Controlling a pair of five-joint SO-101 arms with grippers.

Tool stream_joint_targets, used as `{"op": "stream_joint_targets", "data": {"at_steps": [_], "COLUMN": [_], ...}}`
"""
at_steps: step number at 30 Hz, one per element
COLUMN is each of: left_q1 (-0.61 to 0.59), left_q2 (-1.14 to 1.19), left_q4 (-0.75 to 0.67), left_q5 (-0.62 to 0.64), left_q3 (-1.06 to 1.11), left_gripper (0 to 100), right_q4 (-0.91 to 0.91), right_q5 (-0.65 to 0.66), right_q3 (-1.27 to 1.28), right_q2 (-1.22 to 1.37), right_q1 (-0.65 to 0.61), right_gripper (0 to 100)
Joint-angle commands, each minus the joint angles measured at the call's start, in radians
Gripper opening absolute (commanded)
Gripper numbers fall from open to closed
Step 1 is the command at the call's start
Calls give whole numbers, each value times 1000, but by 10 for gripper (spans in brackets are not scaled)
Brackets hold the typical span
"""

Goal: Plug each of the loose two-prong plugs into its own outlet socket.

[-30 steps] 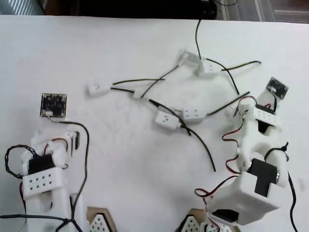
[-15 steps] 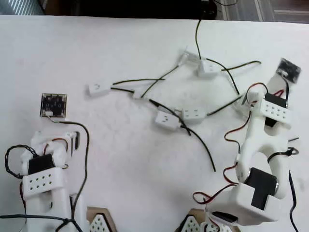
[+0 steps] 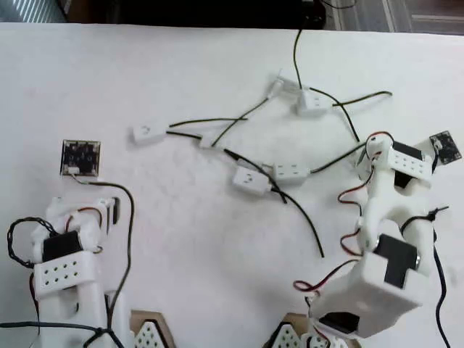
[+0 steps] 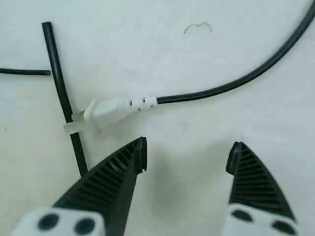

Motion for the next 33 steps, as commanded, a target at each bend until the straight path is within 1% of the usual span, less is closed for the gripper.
{"op": "stream_joint_targets", "data": {"at_steps": [1,5,11,13,19,22,25,30,33], "left_q1": [-4,-4,-4,-4,-4,-4,-4,-4,-4], "left_q2": [-21,-21,-21,-21,-21,-21,-21,-21,-21], "left_q4": [-12,-12,-12,-12,-12,-12,-12,-12,-12], "left_q5": [3,3,3,3,3,3,3,3,3], "left_q3": [-2,-2,-2,-2,-2,-2,-2,-2,-2], "left_gripper": [221,221,221,221,221,221,221,221,221], "right_q4": [-31,-7,182,209,199,131,93,137,173], "right_q5": [-40,-44,-44,-44,-46,-48,-80,-86,-86], "right_q3": [-124,-186,-327,-362,-377,-377,-379,-457,-520], "right_q2": [94,130,130,139,232,309,357,358,369], "right_q1": [47,70,74,91,105,107,110,147,170], "right_gripper": [262,262,262,262,262,262,259,181,189]}}
